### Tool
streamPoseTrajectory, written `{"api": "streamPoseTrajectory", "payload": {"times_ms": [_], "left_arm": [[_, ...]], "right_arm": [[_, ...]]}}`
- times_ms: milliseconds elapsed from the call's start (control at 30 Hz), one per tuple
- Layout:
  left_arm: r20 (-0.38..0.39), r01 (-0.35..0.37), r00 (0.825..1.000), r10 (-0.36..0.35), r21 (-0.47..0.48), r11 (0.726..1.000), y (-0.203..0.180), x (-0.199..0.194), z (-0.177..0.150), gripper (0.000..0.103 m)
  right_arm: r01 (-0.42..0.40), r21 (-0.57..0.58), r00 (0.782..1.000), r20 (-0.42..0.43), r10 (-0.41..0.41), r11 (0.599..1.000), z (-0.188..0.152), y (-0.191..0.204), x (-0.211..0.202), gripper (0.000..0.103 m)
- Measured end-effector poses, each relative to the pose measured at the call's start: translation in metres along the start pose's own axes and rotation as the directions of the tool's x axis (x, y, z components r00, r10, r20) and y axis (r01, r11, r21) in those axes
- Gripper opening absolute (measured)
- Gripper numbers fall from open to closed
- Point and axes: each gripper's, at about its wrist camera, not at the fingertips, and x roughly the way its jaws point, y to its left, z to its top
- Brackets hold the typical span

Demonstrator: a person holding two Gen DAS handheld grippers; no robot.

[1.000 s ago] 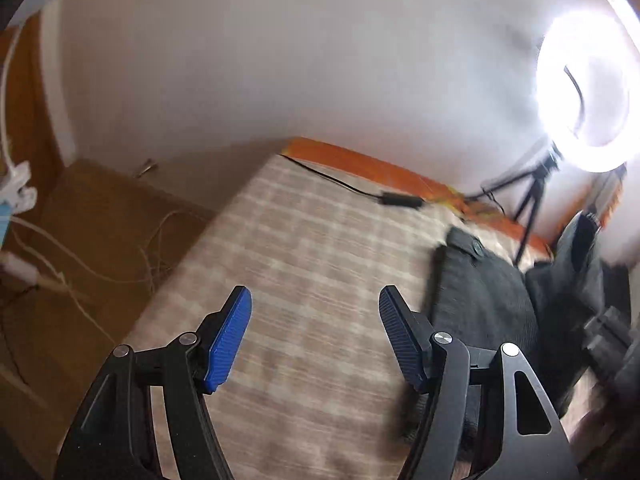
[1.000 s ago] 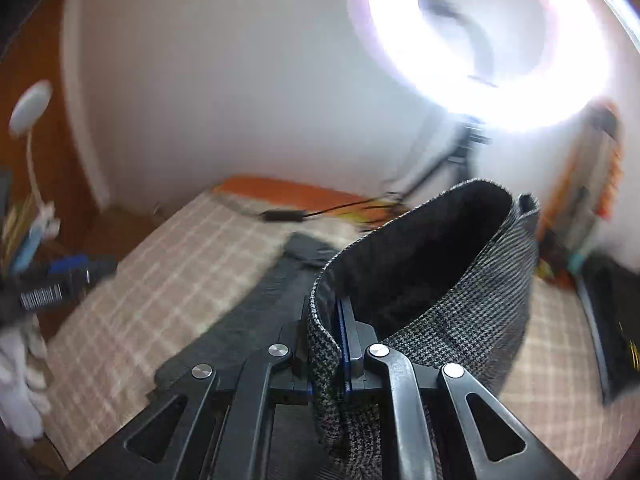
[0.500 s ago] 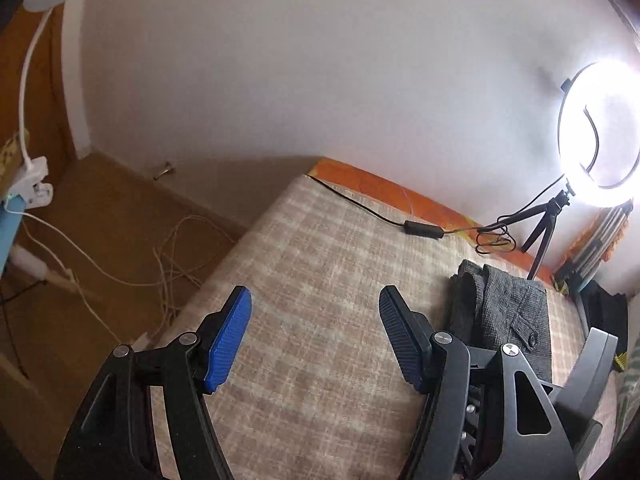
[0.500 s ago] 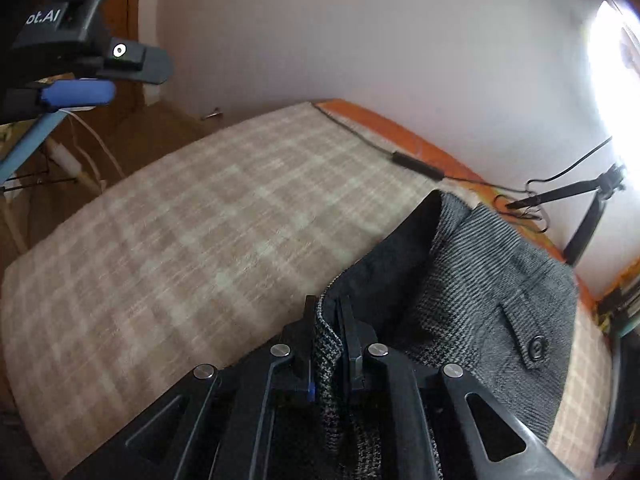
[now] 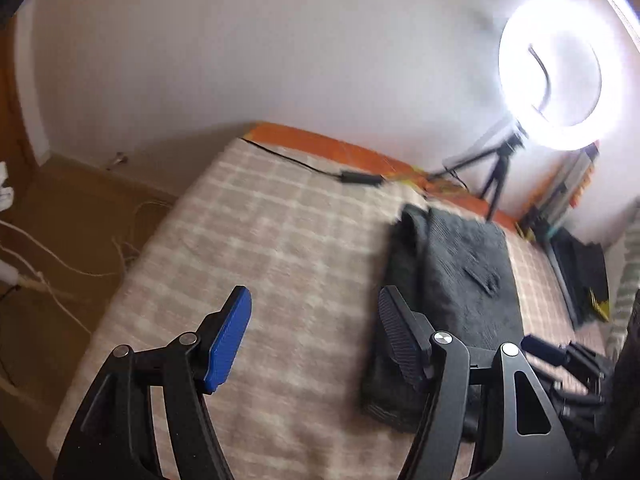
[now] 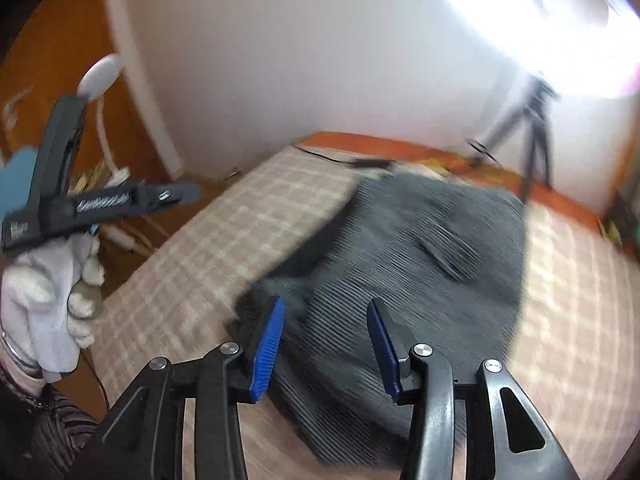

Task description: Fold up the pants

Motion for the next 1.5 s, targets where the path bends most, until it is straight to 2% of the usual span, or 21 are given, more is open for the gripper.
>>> {"api": "streamPoseTrajectory", "payload": {"times_ms": [100,167,233,300,433,500,567,633,733,800,833,867,1133,1233,1367,1400,1433,1500], "left_arm": [[-0.047,0.046,0.998,-0.045,0.007,0.999,-0.014,0.007,-0.008,0.067],[-0.085,0.088,0.992,-0.089,-0.015,0.996,-0.018,0.010,-0.014,0.072],[-0.123,0.141,0.981,-0.147,-0.056,0.988,-0.020,0.014,-0.020,0.072],[-0.116,0.159,0.979,-0.166,-0.063,0.985,-0.025,0.015,-0.022,0.072],[-0.115,0.163,0.980,-0.163,-0.011,0.987,-0.036,0.023,-0.023,0.071],[-0.121,0.166,0.979,-0.163,0.015,0.986,-0.040,0.027,-0.025,0.067],[-0.128,0.174,0.978,-0.165,0.069,0.982,-0.049,0.031,-0.029,0.058],[-0.139,0.167,0.979,-0.148,0.139,0.976,-0.060,0.035,-0.034,0.057],[-0.149,0.115,0.985,-0.085,0.203,0.973,-0.065,0.044,-0.041,0.057],[-0.174,0.109,0.982,-0.074,0.202,0.973,-0.064,0.051,-0.045,0.044],[-0.182,0.111,0.980,-0.076,0.193,0.975,-0.062,0.053,-0.047,0.032],[-0.180,0.105,0.981,-0.070,0.191,0.976,-0.061,0.054,-0.049,0.029],[-0.142,0.097,0.988,-0.060,0.270,0.958,-0.063,0.042,-0.071,0.016],[-0.133,0.084,0.990,-0.047,0.290,0.953,-0.061,0.036,-0.073,0.014],[-0.125,0.112,0.988,-0.088,0.204,0.972,-0.048,0.027,-0.066,0.014],[-0.122,0.118,0.988,-0.094,0.203,0.972,-0.049,0.027,-0.064,0.017],[-0.119,0.119,0.988,-0.095,0.212,0.970,-0.049,0.026,-0.062,0.025],[-0.098,0.104,0.992,-0.084,0.223,0.969,-0.053,0.026,-0.059,0.028]], "right_arm": [[0.035,0.037,0.999,-0.027,-0.034,0.999,-0.015,-0.024,-0.003,0.042],[0.021,0.042,0.999,-0.052,-0.018,0.999,-0.023,-0.031,-0.005,0.040],[0.007,0.023,0.997,-0.075,-0.005,1.000,-0.032,-0.033,-0.004,0.039],[0.006,-0.012,0.996,-0.093,-0.007,1.000,-0.040,-0.030,-0.003,0.038],[0.020,-0.067,0.992,-0.124,-0.029,0.998,-0.050,-0.028,0.002,0.039],[0.010,-0.047,0.992,-0.124,-0.016,0.999,-0.049,-0.032,0.002,0.039],[-0.012,-0.020,0.994,-0.104,0.010,1.000,-0.046,-0.034,-0.003,0.038],[-0.016,-0.024,0.997,-0.079,0.014,1.000,-0.039,-0.033,-0.009,0.038],[0.011,-0.060,0.999,-0.045,-0.014,0.998,-0.026,-0.025,-0.012,0.038],[0.006,-0.056,0.999,-0.042,-0.008,0.998,-0.021,-0.025,-0.006,0.038],[0.005,-0.053,0.999,-0.045,-0.008,0.999,-0.019,-0.024,-0.002,0.038],[0.007,-0.053,0.999,-0.051,-0.009,0.999,-0.019,-0.023,0.002,0.038],[0.011,-0.052,0.990,-0.141,-0.018,0.999,-0.022,-0.028,0.041,0.038],[0.002,-0.041,0.990,-0.138,-0.007,0.999,-0.023,-0.032,0.041,0.038],[-0.027,-0.017,0.992,-0.125,0.025,0.999,-0.024,-0.037,0.039,0.039],[-0.041,-0.002,0.992,-0.121,0.041,0.999,-0.025,-0.039,0.035,0.039],[-0.053,0.018,0.991,-0.120,0.055,0.998,-0.025,-0.042,0.033,0.039],[-0.063,0.042,0.991,-0.116,0.067,0.997,-0.026,-0.046,0.028,0.040]]}}
